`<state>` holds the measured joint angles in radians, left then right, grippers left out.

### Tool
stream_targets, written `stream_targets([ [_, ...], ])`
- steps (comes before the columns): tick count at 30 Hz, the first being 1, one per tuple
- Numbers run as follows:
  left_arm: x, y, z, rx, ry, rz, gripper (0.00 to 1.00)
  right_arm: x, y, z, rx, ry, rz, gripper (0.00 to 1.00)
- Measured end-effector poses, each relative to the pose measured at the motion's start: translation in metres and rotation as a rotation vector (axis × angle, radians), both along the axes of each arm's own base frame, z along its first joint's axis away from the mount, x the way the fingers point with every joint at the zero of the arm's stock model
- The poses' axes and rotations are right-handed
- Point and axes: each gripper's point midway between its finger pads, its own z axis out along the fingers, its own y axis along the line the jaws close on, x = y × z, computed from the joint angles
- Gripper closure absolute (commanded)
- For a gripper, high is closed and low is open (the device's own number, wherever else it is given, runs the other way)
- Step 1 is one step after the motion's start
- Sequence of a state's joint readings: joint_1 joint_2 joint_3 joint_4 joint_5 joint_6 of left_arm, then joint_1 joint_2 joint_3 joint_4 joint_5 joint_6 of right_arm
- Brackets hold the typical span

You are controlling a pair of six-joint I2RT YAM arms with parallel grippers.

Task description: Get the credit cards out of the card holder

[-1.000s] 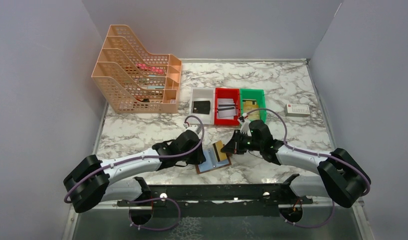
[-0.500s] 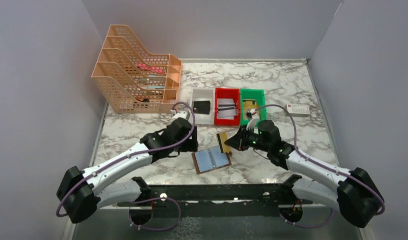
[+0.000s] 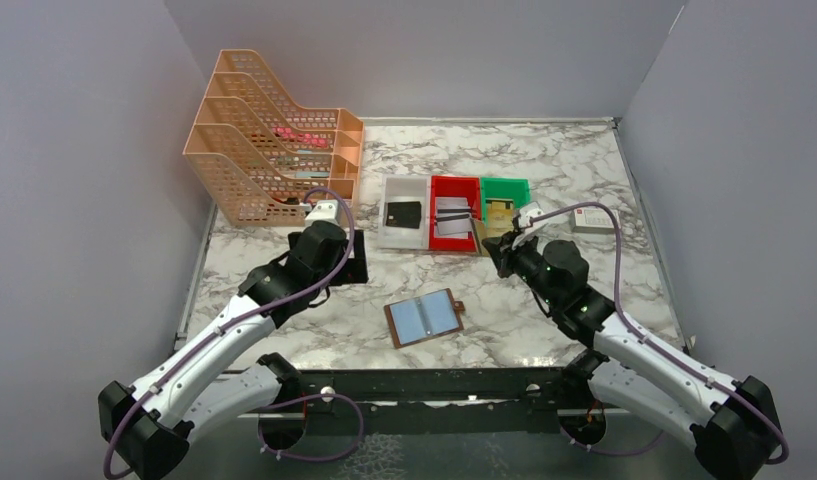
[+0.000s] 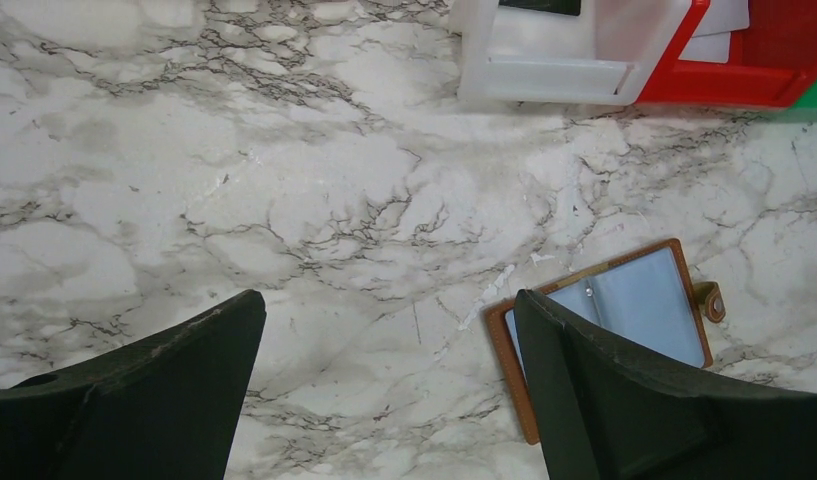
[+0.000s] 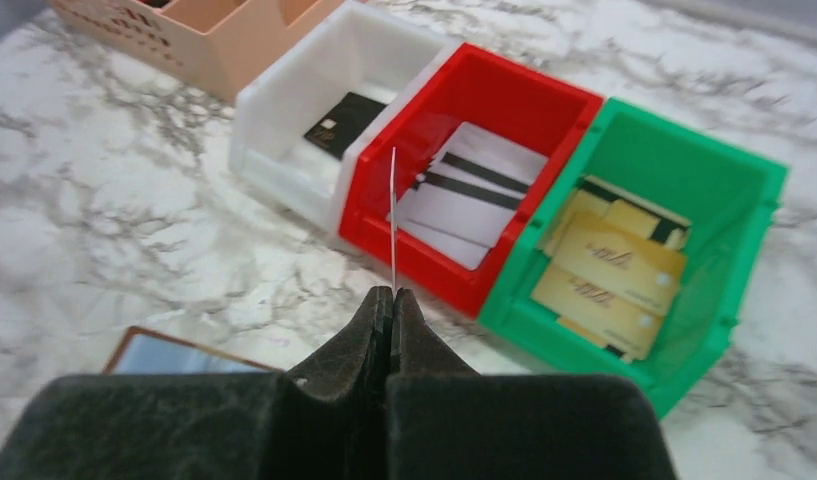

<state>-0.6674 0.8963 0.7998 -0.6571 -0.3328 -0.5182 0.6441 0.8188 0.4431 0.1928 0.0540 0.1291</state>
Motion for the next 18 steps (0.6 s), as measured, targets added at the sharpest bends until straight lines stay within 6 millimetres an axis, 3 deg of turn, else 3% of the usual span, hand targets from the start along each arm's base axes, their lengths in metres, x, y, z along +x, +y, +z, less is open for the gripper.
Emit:
stream_targets([
  [6, 0.002, 0.006, -0.001, 0.03, -0.011, 0.015, 0.01, 0.026, -0.023, 0.011, -0.212, -0.193, -0.085, 0.99],
  [13, 0.002, 0.007, -0.011, 0.064, 0.017, 0.01, 0.01, 0.059, -0.043, -0.014, -0.528, -0.237, -0.151, 0.99],
  [18, 0.002, 0.007, -0.011, 0.064, 0.017, 0.01, 0.01, 0.082, -0.067, -0.018, -0.626, -0.22, -0.203, 0.99],
])
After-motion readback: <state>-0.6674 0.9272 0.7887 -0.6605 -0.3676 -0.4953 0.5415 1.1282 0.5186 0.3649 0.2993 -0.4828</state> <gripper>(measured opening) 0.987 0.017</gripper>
